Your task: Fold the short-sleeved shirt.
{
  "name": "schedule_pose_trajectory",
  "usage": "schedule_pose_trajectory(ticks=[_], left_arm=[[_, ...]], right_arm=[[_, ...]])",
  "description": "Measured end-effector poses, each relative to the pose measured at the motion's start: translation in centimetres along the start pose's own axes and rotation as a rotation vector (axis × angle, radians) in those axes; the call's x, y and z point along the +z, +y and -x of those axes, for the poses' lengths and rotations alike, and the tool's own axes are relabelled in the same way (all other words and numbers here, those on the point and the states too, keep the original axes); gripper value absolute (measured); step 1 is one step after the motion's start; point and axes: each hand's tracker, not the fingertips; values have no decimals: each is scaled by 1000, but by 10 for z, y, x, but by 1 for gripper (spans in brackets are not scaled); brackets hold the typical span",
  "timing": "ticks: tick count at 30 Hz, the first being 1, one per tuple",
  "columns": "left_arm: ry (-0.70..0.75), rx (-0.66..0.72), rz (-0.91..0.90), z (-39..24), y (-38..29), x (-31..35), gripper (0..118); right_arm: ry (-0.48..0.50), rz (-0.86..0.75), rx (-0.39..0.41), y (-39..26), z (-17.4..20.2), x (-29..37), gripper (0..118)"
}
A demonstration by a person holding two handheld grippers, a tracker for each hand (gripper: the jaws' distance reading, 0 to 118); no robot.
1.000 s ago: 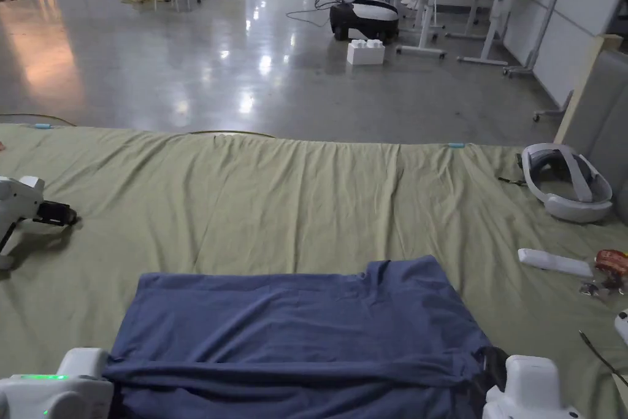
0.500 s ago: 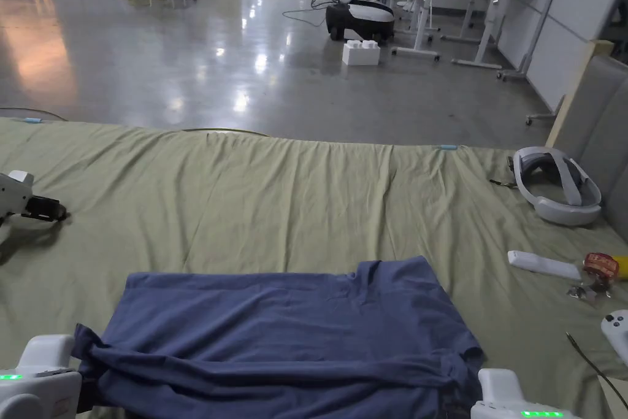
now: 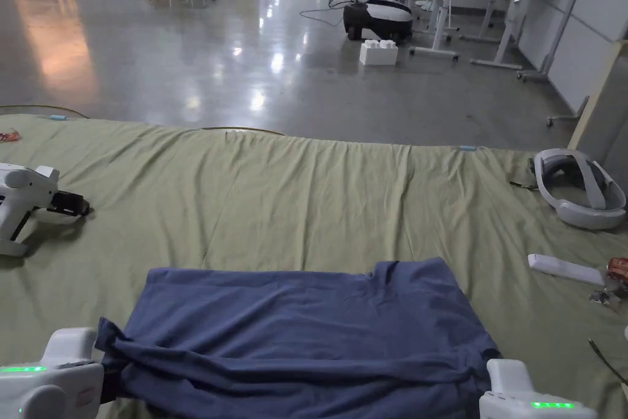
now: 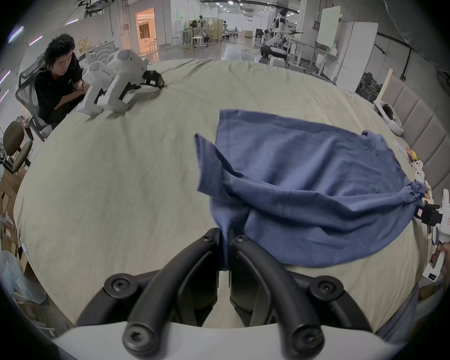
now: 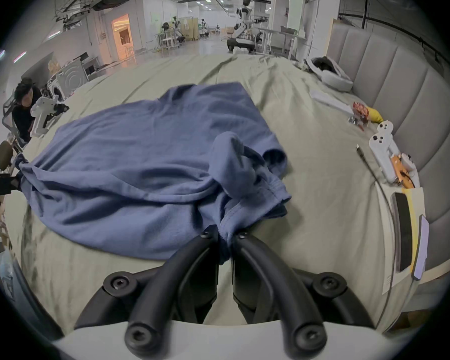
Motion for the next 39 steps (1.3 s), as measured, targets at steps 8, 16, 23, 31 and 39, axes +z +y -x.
schedule_pose_trajectory(ticks=[8,16,23,31,39], left_arm=[[-33,-21,-69,13,18,48,8],[-49,-28,-6,36,-43,81,8],[-9,-16,133,41,-116,65,8],[31,-51,170,30,-125,52,8],[-7,11,5,17,-85,78,49]], right_arm=[[24,-26,55,18,-8,57,10],[7,41,114,-37,-8,104,10],[-28,153,128,-113,3,91,10],[-60,136,95,-131,15,82,13],[-134,-105,118,-82,36,122,65]])
